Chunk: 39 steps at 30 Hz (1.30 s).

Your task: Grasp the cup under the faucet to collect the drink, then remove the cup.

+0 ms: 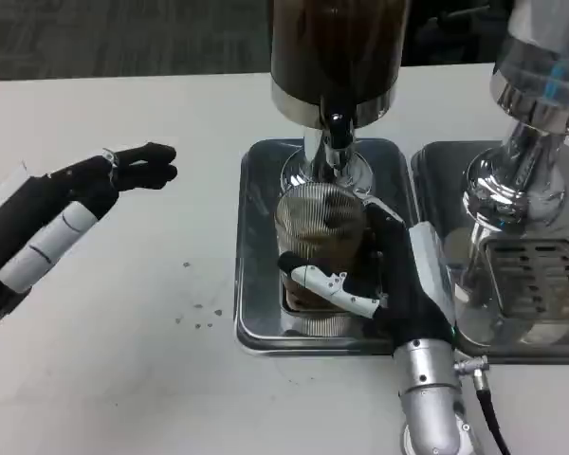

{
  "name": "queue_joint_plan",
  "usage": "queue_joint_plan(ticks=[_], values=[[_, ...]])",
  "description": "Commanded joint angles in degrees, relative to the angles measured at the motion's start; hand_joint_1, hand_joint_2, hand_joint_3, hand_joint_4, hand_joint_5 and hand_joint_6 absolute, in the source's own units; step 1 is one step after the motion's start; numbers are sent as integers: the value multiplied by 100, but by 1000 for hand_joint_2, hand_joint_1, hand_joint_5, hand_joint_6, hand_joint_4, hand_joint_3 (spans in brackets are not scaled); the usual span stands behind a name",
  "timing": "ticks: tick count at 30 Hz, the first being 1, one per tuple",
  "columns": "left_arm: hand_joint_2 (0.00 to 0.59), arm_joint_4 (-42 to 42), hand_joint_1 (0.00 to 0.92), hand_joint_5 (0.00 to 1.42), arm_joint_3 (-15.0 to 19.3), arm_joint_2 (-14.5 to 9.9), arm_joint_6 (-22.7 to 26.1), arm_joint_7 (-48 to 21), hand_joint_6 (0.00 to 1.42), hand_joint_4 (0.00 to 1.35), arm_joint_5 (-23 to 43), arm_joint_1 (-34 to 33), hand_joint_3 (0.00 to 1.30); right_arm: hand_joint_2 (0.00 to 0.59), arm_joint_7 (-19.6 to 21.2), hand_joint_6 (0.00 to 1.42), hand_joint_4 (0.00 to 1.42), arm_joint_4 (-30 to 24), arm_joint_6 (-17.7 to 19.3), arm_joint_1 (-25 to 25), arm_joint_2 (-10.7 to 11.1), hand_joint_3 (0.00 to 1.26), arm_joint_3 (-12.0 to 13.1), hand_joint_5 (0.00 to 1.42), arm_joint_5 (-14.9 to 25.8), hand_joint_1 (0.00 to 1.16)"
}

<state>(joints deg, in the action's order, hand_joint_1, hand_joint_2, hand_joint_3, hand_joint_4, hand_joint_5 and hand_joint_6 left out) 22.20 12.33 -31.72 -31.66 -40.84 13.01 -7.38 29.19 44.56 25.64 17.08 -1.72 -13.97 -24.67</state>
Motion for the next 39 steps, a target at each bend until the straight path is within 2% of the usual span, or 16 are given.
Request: queue_joint_plan(ticks=[1, 11, 16, 25, 32, 36, 39], values=[[164, 49, 0, 225, -2, -83, 59, -56, 131, 264, 22, -22, 273, 200, 381, 1205, 644, 23, 71, -253, 2, 501, -32, 906, -151, 884], [163, 98, 0, 227, -46, -58, 67, -91, 137, 273, 24, -49, 273, 112, 1261, 1334, 760, -151, 684, -526, 121, 636, -28, 1011, -475, 964], [160, 133, 0, 228, -83, -37, 64, -139, 139, 275, 19, -95, 273, 89, 1488, 1348, 809, -561, 872, -812, 223, 697, -1, 1040, -591, 1014], [158, 144, 0, 231, -178, 13, 27, -207, 140, 272, 15, -134, 273, 92, 1133, 1320, 875, -1615, 708, -1415, 337, 787, 100, 1062, -455, 1080], [157, 178, 0, 231, -228, 8, -11, -217, 147, 267, 16, -171, 273, 94, 846, 1336, 915, -2074, 498, -1742, 374, 840, 185, 1088, -449, 1097], [157, 131, 0, 231, -283, -11, -186, -228, 152, 265, -75, -126, 273, 103, 665, 1336, 935, -2454, 433, -1974, 422, 869, 203, 1101, -473, 1113], [157, 0, 0, 219, -389, -39, -419, -268, 158, 252, -193, -24, 261, 110, 448, 1336, 946, -2971, 403, -2235, 528, 880, 242, 1112, -466, 1119]])
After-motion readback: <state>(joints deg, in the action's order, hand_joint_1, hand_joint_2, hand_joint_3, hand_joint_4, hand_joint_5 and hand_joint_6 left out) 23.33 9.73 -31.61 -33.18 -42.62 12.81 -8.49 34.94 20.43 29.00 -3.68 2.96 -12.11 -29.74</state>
